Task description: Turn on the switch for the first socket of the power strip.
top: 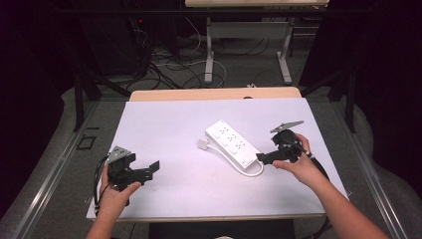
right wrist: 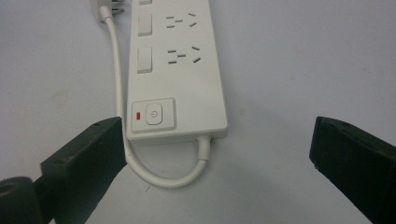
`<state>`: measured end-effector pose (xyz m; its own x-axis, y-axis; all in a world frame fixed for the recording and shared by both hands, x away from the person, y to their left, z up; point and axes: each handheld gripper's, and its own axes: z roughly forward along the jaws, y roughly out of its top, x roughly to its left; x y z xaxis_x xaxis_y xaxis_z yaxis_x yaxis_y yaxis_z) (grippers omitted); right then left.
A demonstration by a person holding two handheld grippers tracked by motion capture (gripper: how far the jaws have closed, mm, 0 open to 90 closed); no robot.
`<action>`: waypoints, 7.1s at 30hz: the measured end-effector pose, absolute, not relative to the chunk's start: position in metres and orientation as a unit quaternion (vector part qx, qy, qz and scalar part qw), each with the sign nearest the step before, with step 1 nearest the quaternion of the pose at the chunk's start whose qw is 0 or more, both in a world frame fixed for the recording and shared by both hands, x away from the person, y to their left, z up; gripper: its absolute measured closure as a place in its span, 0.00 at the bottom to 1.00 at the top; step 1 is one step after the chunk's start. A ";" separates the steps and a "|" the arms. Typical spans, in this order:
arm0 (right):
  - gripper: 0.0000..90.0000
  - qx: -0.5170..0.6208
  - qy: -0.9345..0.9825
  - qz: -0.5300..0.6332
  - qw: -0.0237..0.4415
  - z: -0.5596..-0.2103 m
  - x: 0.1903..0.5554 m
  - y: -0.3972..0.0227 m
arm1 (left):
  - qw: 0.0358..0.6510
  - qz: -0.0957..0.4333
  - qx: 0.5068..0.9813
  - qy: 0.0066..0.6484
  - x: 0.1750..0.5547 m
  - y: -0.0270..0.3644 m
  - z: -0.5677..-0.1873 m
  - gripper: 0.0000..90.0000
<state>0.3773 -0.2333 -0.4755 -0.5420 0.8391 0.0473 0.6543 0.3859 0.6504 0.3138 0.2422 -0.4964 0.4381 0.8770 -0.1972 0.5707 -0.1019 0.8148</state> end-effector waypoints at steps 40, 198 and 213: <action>0.26 0.445 0.836 0.296 0.122 -0.451 0.405 -0.202 | 0.445 0.173 0.722 0.501 0.315 0.241 -0.497 0.01; 0.99 0.417 0.877 0.229 0.064 -0.506 0.440 -0.128 | 0.436 0.172 0.726 0.503 0.316 0.243 -0.501 0.01; 0.95 0.425 0.861 0.266 0.081 -0.501 0.442 -0.132 | 0.439 0.172 0.724 0.504 0.316 0.243 -0.502 0.01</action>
<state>0.4424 -0.1325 -0.5010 -0.6258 0.7752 0.0867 0.6891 0.4973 0.5271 0.3164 0.2430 -0.5018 0.4337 0.8802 -0.1928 0.5779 -0.1075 0.8090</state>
